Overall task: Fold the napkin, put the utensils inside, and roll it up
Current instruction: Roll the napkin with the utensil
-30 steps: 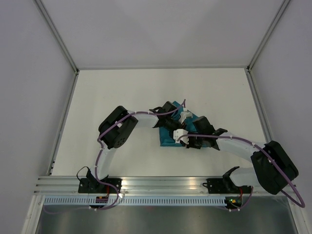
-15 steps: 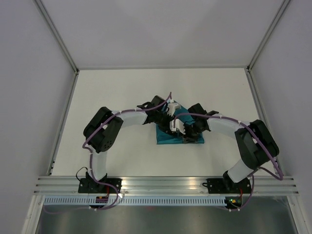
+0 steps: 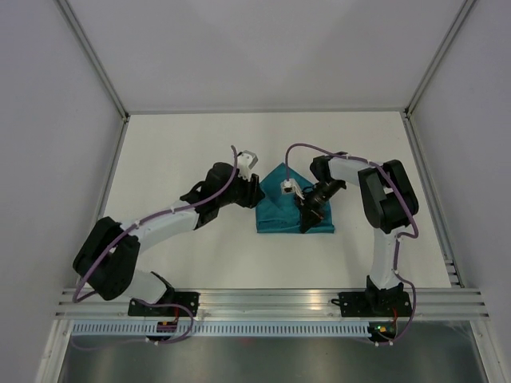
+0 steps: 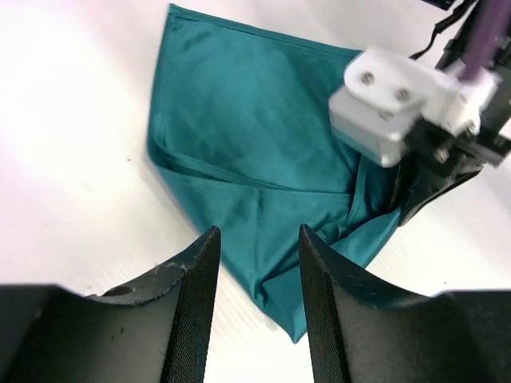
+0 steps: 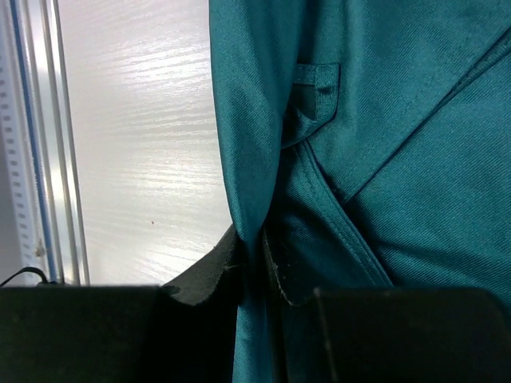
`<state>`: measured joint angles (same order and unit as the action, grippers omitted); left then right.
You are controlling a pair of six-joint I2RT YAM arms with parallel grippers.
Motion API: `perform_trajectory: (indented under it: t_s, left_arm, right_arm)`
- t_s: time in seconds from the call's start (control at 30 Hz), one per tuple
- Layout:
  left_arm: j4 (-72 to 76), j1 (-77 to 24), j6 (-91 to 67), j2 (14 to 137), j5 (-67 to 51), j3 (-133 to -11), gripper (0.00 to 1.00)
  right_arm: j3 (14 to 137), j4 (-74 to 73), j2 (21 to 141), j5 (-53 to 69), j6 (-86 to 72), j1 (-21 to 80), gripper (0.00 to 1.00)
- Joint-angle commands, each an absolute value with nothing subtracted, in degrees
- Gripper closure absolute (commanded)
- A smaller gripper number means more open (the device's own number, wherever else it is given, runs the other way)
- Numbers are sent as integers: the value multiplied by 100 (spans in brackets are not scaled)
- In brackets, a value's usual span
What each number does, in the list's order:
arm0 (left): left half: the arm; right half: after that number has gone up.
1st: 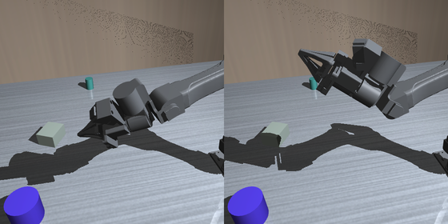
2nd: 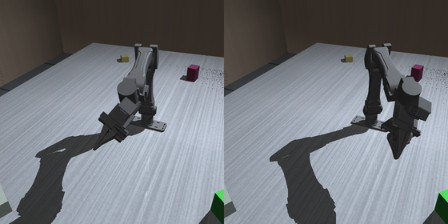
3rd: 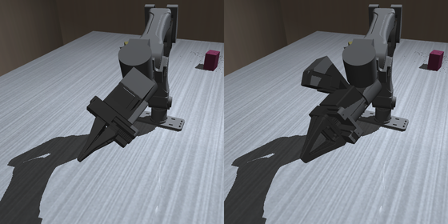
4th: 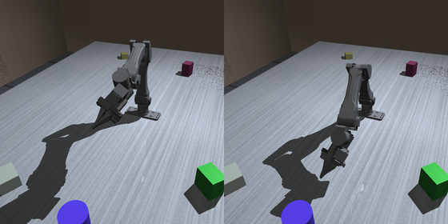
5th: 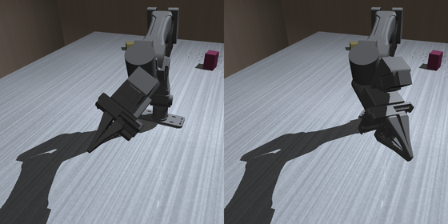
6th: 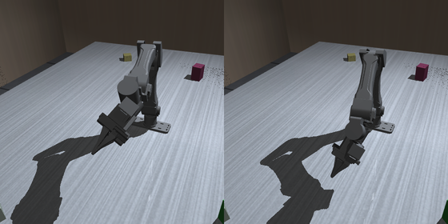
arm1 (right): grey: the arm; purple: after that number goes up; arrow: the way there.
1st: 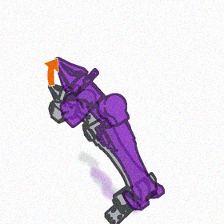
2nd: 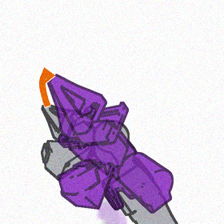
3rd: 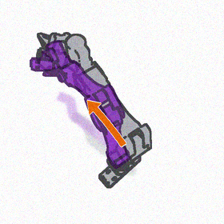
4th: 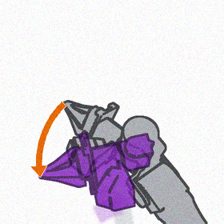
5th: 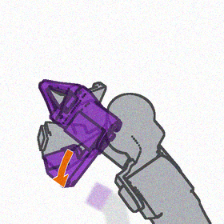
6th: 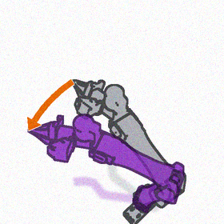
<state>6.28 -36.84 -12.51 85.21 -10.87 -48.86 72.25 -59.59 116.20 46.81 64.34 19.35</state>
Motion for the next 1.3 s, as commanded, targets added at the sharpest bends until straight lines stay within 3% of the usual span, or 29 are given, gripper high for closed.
perform_trajectory:
  t_s: [0.0, 0.13, 0.5, 1.1, 1.27]
  left_arm:
    - [1713, -3963, -829, 7964, 103, -4290, 50]
    - [2135, -5061, 339, 7822, 1158, -4008, 49]
    - [1591, -6758, 2074, 9780, 1670, -4974, 47]
    - [1573, -6794, 2066, 10670, 888, -5247, 48]
    - [1468, -6654, 1811, 10802, 616, -5282, 54]
  right_arm:
    - [7303, -6214, 12295, 4149, 6978, 1907, 77]
    - [7479, -6337, 12559, 4157, 6970, 1846, 77]
    - [7761, -6433, 12841, 4131, 6855, 1819, 77]
    - [7945, -6521, 13008, 4087, 6724, 1810, 77]
    - [7963, -6521, 13025, 4078, 6715, 1802, 77]
